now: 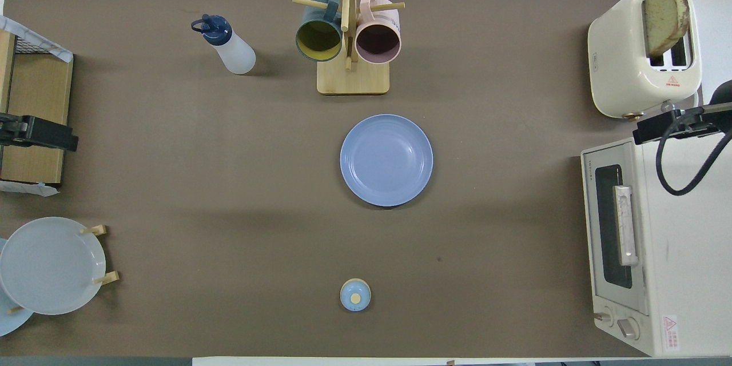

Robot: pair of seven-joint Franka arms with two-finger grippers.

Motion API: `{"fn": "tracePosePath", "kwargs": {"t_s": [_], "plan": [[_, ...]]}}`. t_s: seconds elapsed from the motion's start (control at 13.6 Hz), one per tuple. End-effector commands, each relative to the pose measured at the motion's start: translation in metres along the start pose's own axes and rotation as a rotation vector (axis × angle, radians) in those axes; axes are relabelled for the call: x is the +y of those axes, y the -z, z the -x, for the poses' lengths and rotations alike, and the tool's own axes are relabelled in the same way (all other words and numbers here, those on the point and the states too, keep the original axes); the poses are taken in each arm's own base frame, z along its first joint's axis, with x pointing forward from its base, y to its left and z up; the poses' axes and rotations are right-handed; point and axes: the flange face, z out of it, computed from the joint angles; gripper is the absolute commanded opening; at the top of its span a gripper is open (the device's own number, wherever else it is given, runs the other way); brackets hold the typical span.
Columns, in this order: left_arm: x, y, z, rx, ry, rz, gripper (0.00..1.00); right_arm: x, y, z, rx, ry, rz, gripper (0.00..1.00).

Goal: Put bread on plate and add seasoning

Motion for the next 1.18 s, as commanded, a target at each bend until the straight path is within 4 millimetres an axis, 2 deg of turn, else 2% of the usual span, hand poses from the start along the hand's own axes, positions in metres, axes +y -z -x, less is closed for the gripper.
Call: {"fn": "tracePosePath", "kwargs": {"t_s": [0.0,0.22,0.44,0.66,0.74,0.81,0.88,0.96,1.1], "plan": [[0.003,0.004,0.006,-0.003,0.007,0.001,1.0,-0.002,0.006,0.002,0.005,-0.015,-0.022,1.0],[0.004,0.004,0.005,0.005,0.001,-0.001,1.0,-0.002,0.008,0.0,0.019,-0.017,-0.019,1.0],[-0.007,0.003,0.01,-0.017,0.025,0.001,1.0,0.003,0.007,-0.006,0.076,-0.022,-0.006,1.0],[0.013,-0.004,0.016,-0.049,-0.004,0.003,1.0,0.01,0.011,-0.012,0.14,-0.033,0.004,1.0],[0.013,-0.003,0.015,-0.041,-0.007,0.002,1.0,0.026,0.012,-0.012,0.159,-0.061,0.005,1.0],[0.019,-0.003,0.013,-0.026,-0.018,-0.001,1.0,0.035,0.014,-0.016,0.193,-0.067,0.008,1.0],[0.024,-0.005,0.01,-0.011,-0.015,-0.004,1.0,0.032,0.017,-0.028,0.309,-0.057,0.043,1.0],[0.031,-0.01,0.01,0.006,-0.014,-0.008,1.0,0.039,0.002,-0.031,0.391,-0.045,0.066,1.0],[0.05,-0.029,0.013,0.08,0.01,-0.01,1.0,0.08,-0.025,-0.042,0.512,0.031,0.143,1.0]]}}
